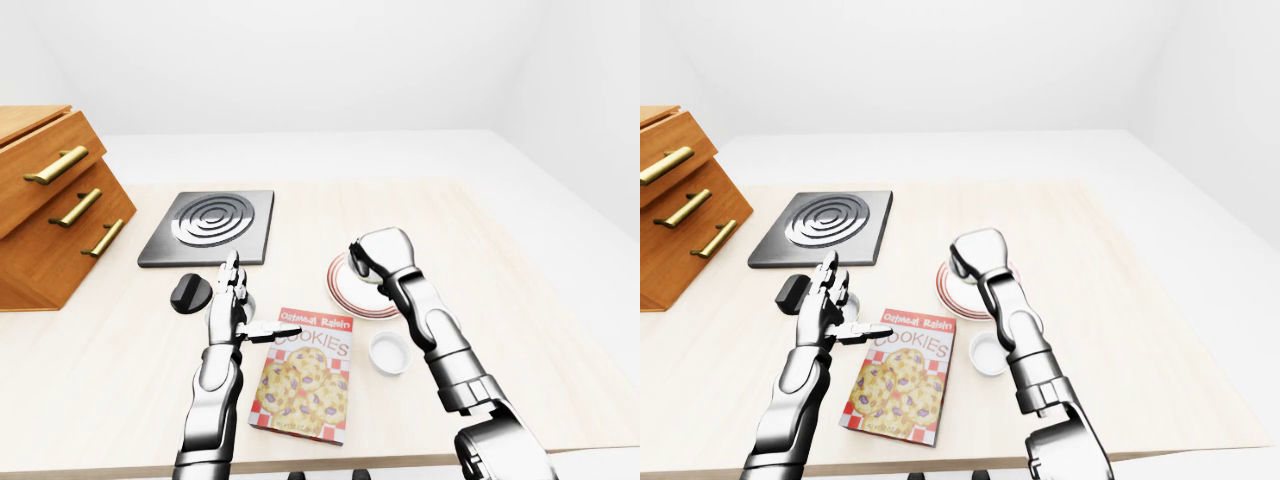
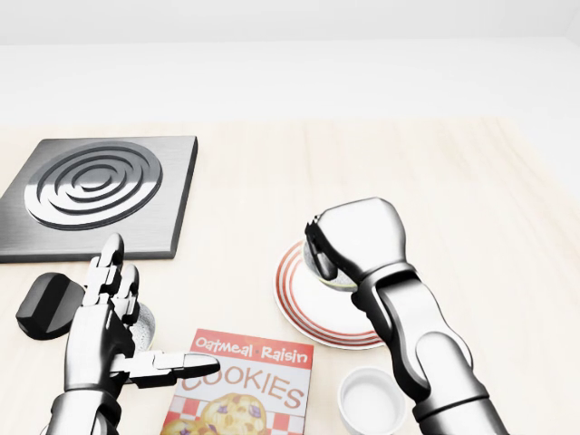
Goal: Pick the akita bowl next to the plate and place it on the plate.
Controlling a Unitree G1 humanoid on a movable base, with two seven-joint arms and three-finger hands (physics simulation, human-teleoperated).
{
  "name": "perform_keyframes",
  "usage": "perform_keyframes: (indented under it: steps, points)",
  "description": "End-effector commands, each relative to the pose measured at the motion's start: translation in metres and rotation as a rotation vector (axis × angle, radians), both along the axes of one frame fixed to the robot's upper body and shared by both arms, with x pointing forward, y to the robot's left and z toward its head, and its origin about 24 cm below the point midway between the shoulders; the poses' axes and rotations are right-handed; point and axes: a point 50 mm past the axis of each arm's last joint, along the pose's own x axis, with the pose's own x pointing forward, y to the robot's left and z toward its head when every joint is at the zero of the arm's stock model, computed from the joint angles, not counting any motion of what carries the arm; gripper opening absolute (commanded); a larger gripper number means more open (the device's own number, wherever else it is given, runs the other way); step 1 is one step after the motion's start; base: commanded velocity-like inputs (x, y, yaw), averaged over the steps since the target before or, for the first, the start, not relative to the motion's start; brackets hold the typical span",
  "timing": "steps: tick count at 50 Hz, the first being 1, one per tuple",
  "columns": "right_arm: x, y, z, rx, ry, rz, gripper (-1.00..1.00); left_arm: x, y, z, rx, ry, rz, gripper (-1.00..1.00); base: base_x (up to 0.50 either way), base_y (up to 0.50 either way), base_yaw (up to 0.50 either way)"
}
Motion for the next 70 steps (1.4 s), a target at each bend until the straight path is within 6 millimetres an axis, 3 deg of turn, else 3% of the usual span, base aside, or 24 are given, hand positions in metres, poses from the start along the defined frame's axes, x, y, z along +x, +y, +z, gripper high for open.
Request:
perform_keyframes:
  steps: [1, 52, 70]
  points:
    - [0.000, -0.002, -0.005, 0.004, -0.012, -0.008, -1.00, 0.000, 0.000, 0.000, 0.000, 0.000, 0.000, 1.00, 0.00, 0.00, 0.00]
    - [0.011, -0.005, -0.033, 0.023, 0.085, -0.030, -1.00, 0.000, 0.000, 0.000, -0.001, 0.000, 0.001, 1.00, 0.00, 0.00, 0.00]
    - [0.017, -0.004, -0.032, 0.056, 0.146, -0.034, -1.00, 0.000, 0.000, 0.000, -0.004, 0.000, 0.003, 1.00, 0.00, 0.00, 0.00]
